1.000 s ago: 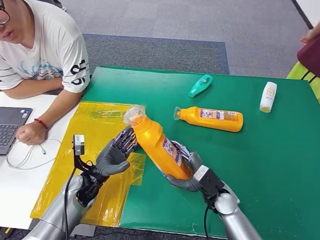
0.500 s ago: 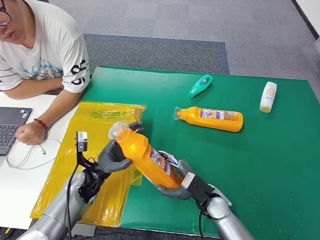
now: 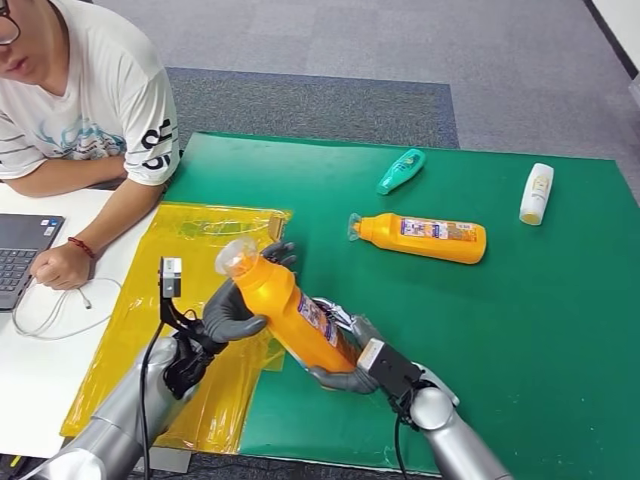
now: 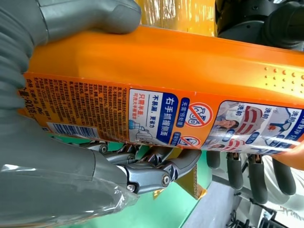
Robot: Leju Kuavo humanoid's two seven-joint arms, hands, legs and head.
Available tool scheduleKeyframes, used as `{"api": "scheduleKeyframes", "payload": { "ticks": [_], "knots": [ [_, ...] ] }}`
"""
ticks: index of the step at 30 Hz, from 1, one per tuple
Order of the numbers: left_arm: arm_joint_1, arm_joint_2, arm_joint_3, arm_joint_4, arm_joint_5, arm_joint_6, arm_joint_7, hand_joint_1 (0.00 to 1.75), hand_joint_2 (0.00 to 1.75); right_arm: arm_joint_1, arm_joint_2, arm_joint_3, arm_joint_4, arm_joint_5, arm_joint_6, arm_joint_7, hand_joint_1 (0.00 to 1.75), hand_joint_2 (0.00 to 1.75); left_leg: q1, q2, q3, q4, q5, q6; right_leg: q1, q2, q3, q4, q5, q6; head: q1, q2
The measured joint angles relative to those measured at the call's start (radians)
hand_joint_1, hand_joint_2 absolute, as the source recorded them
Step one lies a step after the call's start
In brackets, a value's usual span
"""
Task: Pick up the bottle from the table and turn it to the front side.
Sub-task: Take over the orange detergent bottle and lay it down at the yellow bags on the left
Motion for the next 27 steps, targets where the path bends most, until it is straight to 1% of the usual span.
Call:
{"api": "scheduleKeyframes", "payload": {
  "ticks": [5, 10, 12, 15, 17, 22, 27],
  "knots": [
    [-0.004, -0.005, -0.001, 0.01, 0.014, 0.002, 0.012, 0.0, 1.75, -0.004, 0.0, 0.0, 0.001, 0.018, -0.05, 0.008, 1.75, 1.75, 0.0, 0.0, 0.0, 0.0, 0.0, 0.0, 0.0, 0.0, 0.0, 0.0, 0.0, 0.0, 0.0, 0.0],
    [-0.005, -0.01, -0.001, 0.018, 0.019, 0.003, 0.015, 0.0, 1.75, -0.004, 0.0, 0.001, 0.001, 0.027, -0.068, 0.012, 1.75, 1.75, 0.0, 0.0, 0.0, 0.0, 0.0, 0.0, 0.0, 0.0, 0.0, 0.0, 0.0, 0.0, 0.0, 0.0],
    [-0.005, -0.011, -0.001, 0.021, 0.026, 0.005, 0.017, 0.0, 1.75, -0.004, 0.002, 0.001, 0.0, 0.051, -0.101, 0.015, 1.75, 1.75, 0.0, 0.0, 0.0, 0.0, 0.0, 0.0, 0.0, 0.0, 0.0, 0.0, 0.0, 0.0, 0.0, 0.0],
    [-0.005, -0.015, -0.001, 0.022, 0.04, 0.013, 0.031, 0.0, 1.75, -0.002, 0.004, 0.002, -0.001, 0.12, -0.191, 0.027, 1.75, 1.75, 0.0, 0.0, 0.0, 0.0, 0.0, 0.0, 0.0, 0.0, 0.0, 0.0, 0.0, 0.0, 0.0, 0.0],
    [-0.004, -0.019, -0.001, 0.022, 0.048, 0.019, 0.039, 0.0, 1.75, -0.001, 0.005, 0.003, -0.001, 0.151, -0.232, 0.035, 1.75, 1.75, 0.0, 0.0, 0.0, 0.0, 0.0, 0.0, 0.0, 0.0, 0.0, 0.0, 0.0, 0.0, 0.0, 0.0],
    [0.001, -0.025, 0.0, 0.022, 0.063, 0.027, 0.05, 0.0, 1.75, 0.007, 0.006, 0.008, -0.001, 0.169, -0.251, 0.04, 1.75, 1.75, 0.0, 0.0, 0.0, 0.0, 0.0, 0.0, 0.0, 0.0, 0.0, 0.0, 0.0, 0.0, 0.0, 0.0],
    [0.008, -0.026, 0.002, 0.022, 0.066, 0.034, 0.05, 0.0, 1.75, 0.018, 0.006, 0.013, -0.002, 0.21, -0.301, 0.052, 1.75, 1.75, 0.0, 0.0, 0.0, 0.0, 0.0, 0.0, 0.0, 0.0, 0.0, 0.0, 0.0, 0.0, 0.0, 0.0]
  ]
}}
